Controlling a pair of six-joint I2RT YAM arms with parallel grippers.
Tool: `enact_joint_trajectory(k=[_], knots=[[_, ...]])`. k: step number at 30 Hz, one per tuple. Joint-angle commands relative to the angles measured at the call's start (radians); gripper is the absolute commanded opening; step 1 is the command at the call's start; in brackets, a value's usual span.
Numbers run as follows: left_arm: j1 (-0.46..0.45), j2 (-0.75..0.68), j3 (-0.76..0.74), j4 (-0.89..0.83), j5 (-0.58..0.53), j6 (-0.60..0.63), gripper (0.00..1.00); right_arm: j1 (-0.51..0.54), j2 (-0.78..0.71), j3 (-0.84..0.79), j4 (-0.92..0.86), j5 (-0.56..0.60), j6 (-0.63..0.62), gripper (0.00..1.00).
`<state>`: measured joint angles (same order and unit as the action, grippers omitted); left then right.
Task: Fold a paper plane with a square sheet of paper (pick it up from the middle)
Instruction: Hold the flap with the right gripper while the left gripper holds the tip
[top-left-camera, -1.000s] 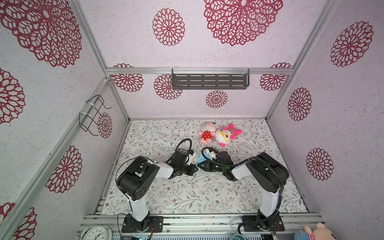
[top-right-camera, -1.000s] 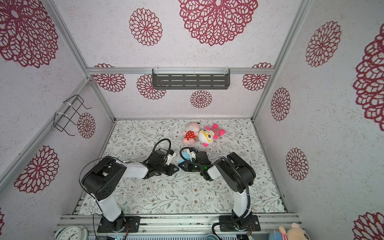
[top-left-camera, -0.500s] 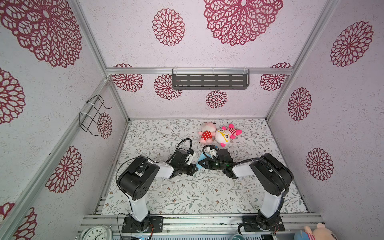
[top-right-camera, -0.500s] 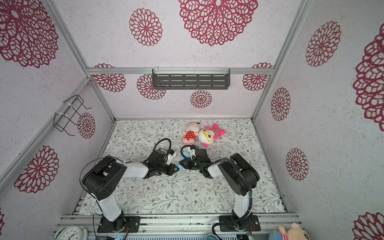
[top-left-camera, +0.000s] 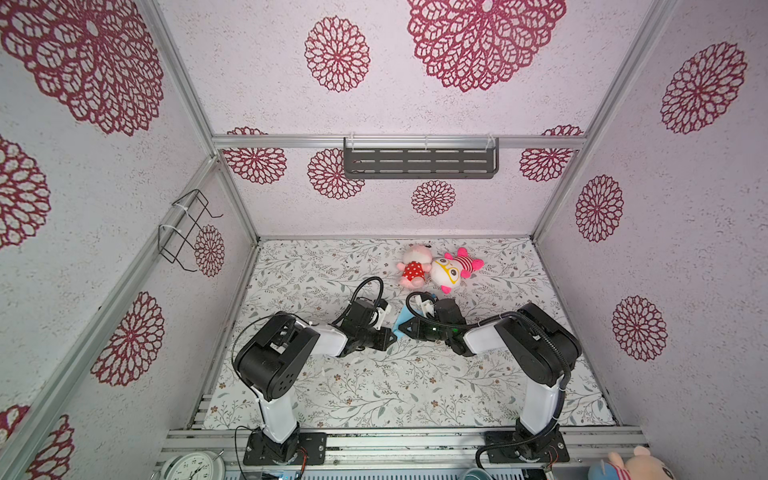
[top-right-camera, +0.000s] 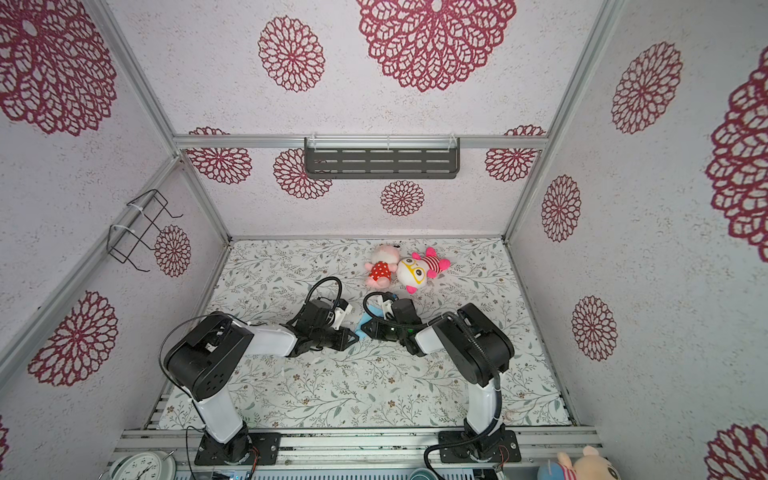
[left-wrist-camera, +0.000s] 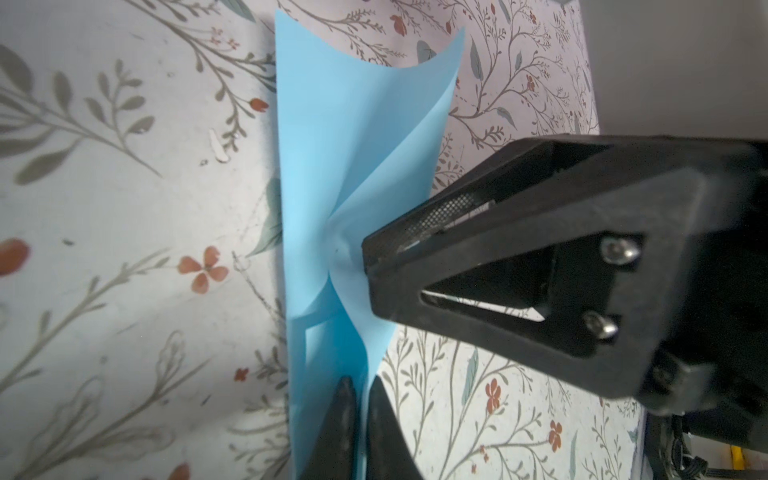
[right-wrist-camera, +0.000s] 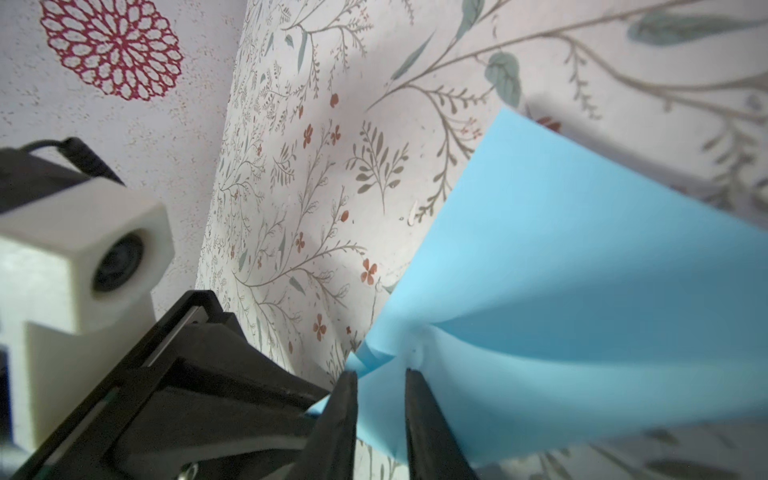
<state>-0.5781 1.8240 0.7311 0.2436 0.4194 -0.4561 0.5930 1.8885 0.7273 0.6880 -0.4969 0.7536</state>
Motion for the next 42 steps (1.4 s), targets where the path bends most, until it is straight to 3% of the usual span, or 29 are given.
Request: enact_joint_trajectory(k=[1, 16, 35, 42], knots=[[-0.006, 0.063, -0.059, -0.207, -0.092, -0.033, 0.09, -0.009, -0.069, -0.010, 0.069, -0.057, -0.039, 0.27], [0.001, 0.113, -0.110, -0.114, -0.082, -0.101, 0.06, 0.013, -0.014, -0.075, 0.184, -0.149, -0.059, 0.24], [0.006, 0.115, -0.118, -0.129, -0.075, -0.088, 0.06, -0.028, 0.056, -0.052, 0.256, -0.128, 0.001, 0.22], [0.006, 0.116, -0.114, -0.139, -0.074, -0.076, 0.09, -0.038, 0.063, -0.040, 0.208, -0.103, 0.011, 0.22]])
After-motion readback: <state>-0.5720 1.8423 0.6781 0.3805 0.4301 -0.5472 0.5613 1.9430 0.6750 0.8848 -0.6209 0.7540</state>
